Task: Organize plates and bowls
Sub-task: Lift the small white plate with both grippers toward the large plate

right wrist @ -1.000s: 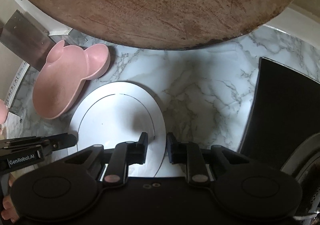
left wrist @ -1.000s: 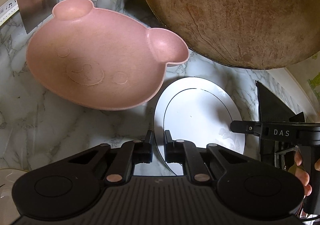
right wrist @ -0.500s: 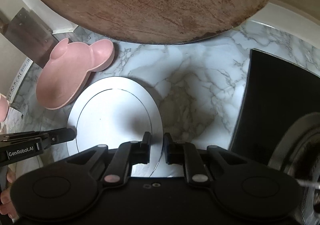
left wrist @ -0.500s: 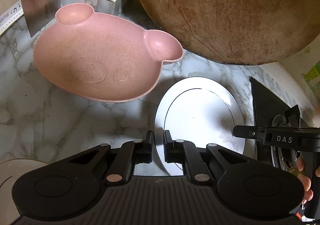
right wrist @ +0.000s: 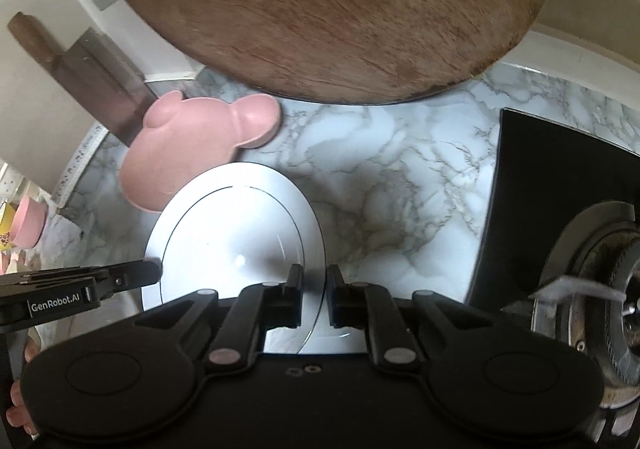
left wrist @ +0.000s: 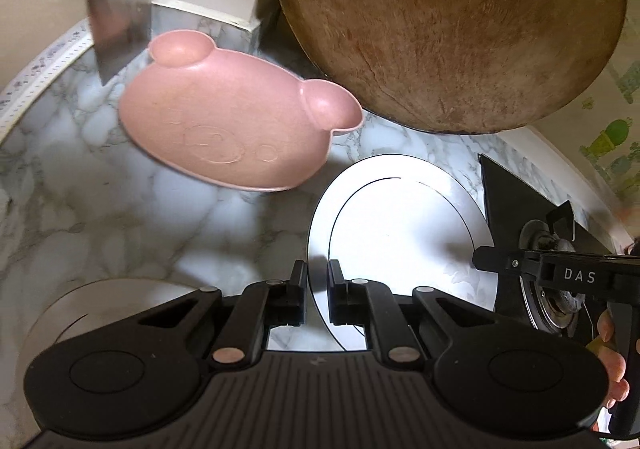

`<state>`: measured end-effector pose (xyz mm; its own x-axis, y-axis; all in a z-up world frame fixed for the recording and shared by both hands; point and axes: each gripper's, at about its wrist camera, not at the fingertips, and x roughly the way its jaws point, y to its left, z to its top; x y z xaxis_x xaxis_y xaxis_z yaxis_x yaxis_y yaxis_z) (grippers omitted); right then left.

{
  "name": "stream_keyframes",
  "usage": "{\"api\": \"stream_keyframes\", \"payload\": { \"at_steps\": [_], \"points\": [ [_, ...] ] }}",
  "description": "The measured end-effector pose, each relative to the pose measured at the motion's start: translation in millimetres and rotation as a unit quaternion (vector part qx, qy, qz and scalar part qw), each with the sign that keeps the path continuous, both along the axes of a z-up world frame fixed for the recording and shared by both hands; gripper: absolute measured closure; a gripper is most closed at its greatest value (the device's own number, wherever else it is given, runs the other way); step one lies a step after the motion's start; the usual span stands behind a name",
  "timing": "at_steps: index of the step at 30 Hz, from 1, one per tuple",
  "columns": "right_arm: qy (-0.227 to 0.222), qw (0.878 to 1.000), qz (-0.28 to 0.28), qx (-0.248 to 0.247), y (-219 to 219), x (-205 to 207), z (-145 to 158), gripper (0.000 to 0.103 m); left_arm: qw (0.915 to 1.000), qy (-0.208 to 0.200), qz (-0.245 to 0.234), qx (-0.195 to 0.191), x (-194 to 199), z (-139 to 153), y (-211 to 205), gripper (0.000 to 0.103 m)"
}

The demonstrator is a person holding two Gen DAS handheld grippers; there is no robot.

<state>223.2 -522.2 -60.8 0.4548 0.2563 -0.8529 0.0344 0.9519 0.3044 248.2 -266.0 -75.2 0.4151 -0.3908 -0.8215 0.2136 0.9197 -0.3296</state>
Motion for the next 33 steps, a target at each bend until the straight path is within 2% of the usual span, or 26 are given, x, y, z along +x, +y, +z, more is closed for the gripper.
{"api": "stream_keyframes", "payload": {
  "at_steps": [16,33],
  "points": [
    [-0.002,1.000,0.030,0.007,81,-29,15,0.090,0.9995,-0.015,0.026,0.005,-40,13,82,0.094],
    [0.015,0.999,0.040,0.000,141,-59,-1,0.090,0.9993,0.017,0.033,0.004,-74,-22,139,0.094]
  ]
}}
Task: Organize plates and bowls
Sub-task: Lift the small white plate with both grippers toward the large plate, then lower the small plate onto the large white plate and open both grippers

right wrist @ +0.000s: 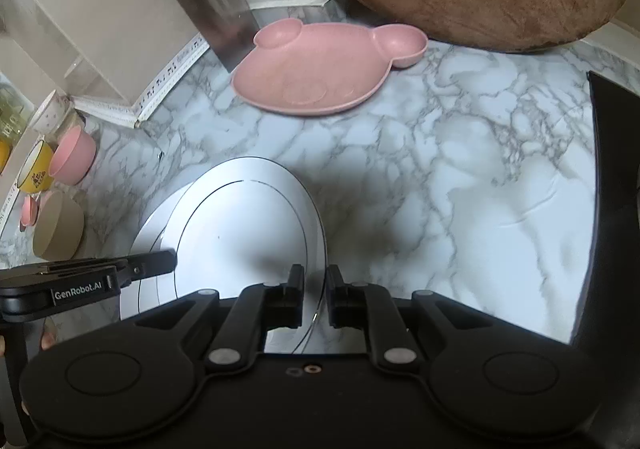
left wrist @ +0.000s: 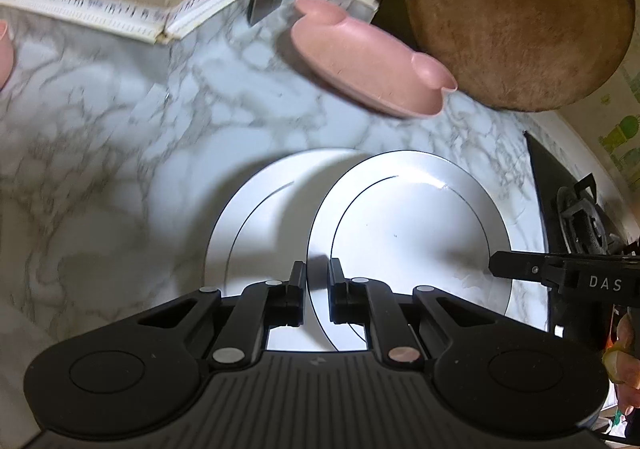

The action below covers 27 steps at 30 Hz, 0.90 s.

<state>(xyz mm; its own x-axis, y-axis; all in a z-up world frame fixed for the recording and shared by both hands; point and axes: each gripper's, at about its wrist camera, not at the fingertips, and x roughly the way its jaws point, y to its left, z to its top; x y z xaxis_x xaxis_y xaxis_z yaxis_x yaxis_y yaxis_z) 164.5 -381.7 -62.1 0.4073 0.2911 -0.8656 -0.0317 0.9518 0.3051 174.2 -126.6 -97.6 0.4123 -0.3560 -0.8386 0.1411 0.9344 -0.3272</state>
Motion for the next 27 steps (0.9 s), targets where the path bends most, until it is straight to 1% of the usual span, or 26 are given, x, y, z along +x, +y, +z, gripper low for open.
{"api": "stream_keyframes", "payload": {
  "at_steps": [10,15,19,27],
  "points": [
    [-0.001,1.000,0.003,-0.006,16,-6,-8,0.090,1.0000,0.003,-0.004,0.007,-6,-12,11,0.094],
    [0.000,1.000,0.004,-0.007,19,-5,-11,0.090,0.9999,-0.001,-0.009,0.010,-7,-12,13,0.094],
    [-0.001,1.000,0.004,-0.014,21,-6,-14,0.092,0.9999,0.002,-0.011,0.011,-7,-13,13,0.094],
    [0.004,1.000,0.003,0.000,20,-5,-19,0.092,0.9997,-0.001,-0.014,0.020,-7,-12,16,0.094]
  ]
}}
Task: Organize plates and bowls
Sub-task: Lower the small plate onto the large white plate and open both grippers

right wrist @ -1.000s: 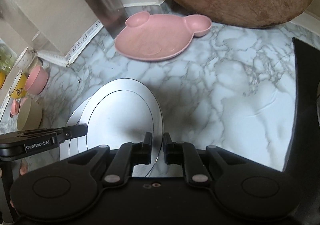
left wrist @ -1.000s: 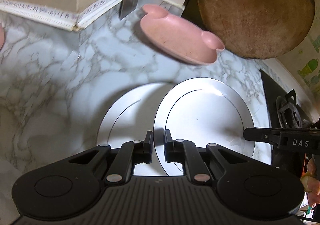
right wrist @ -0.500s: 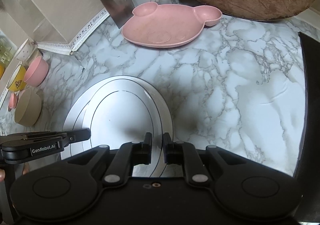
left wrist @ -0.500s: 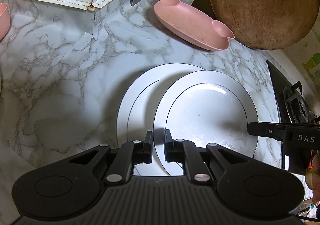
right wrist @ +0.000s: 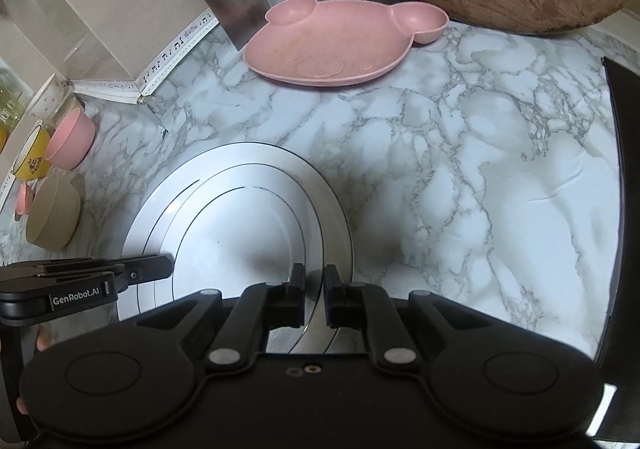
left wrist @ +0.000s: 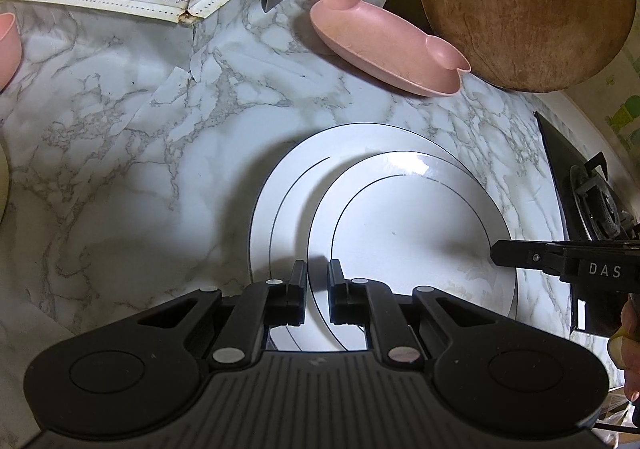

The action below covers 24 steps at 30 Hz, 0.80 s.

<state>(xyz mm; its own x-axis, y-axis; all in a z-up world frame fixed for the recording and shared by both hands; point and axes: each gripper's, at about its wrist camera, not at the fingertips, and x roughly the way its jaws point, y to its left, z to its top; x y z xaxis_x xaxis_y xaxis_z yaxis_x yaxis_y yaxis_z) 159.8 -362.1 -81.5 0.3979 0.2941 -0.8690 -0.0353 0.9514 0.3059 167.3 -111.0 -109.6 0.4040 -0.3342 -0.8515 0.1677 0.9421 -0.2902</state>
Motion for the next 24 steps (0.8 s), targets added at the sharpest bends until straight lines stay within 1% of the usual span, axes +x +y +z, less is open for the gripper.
{"api": "stream_keyframes", "payload": {
  "at_steps": [12,24],
  "points": [
    [0.012,0.999,-0.008,0.034,-6,5,-13,0.092,1.0000,0.002,0.002,0.005,4,2,3,0.094],
    [0.022,0.999,0.001,0.034,-1,12,-19,0.092,0.9999,-0.006,0.008,0.008,3,8,10,0.094]
  ]
}}
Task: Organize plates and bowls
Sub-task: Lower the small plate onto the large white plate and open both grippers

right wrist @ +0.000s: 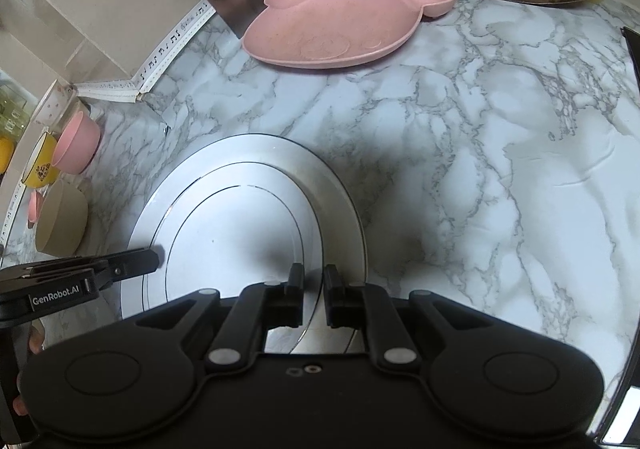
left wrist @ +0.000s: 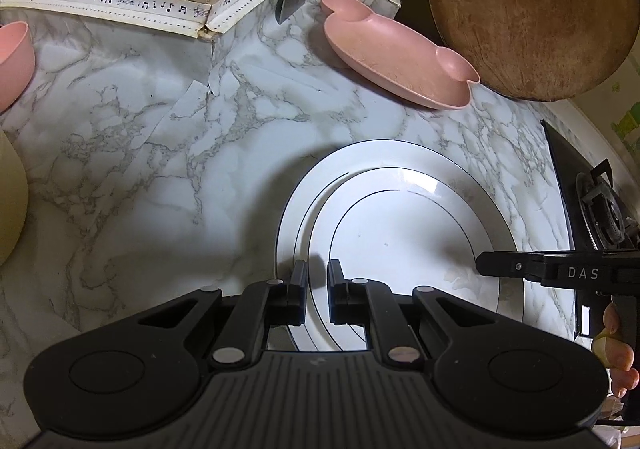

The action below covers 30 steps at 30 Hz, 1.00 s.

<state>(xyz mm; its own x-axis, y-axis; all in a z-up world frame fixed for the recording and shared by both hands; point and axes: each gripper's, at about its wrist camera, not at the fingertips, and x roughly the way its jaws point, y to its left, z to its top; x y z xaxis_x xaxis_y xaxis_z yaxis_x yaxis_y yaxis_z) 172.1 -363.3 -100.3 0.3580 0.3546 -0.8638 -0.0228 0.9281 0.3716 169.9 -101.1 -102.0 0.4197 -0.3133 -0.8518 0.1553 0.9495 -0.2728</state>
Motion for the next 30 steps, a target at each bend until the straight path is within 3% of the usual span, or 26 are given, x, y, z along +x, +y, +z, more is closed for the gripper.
{"api": "stream_keyframes", "payload": {
  "at_steps": [8,22,30],
  "points": [
    [-0.005,0.999,0.016,-0.039,9,0,5,0.092,0.9999,-0.009,0.001,0.006,-2,4,2,0.094],
    [-0.105,0.988,0.020,-0.112,27,-29,50,0.091,0.9974,-0.068,-0.023,0.010,-17,33,0,0.094],
    [-0.132,0.985,0.003,-0.111,38,-47,66,0.090,0.9951,-0.090,-0.039,0.006,-25,48,6,0.093]
  ]
}}
